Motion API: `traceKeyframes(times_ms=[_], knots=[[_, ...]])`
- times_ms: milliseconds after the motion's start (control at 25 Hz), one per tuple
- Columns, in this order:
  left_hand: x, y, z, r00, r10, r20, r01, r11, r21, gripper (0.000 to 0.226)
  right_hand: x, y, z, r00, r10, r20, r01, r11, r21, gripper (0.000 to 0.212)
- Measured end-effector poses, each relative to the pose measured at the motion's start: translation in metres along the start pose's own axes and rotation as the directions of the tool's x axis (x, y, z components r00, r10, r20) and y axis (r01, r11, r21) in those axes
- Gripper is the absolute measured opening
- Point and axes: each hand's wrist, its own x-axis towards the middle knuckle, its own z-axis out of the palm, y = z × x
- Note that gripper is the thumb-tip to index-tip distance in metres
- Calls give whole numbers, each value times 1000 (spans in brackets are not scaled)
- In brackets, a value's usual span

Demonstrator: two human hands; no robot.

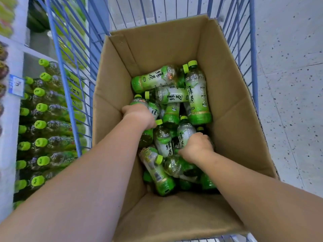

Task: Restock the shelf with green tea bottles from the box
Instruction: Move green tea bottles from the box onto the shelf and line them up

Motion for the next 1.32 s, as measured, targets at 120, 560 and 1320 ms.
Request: traceKeyframes(times_ms=[120,560,1320], knots=[[-10,-4,9,997,-65,43,73,978,-198,71,2,3,-5,990,22,137,-52,973,223,52],[-78,-22,36,986,-23,166,155,501,-852,53,-30,8,-23,935,-21,353,-231,719,655,58],[-300,-96,25,924,-175,-340,-315,156,-936,43,-262,4,-99,904,-375,-207,421,691,588,28]])
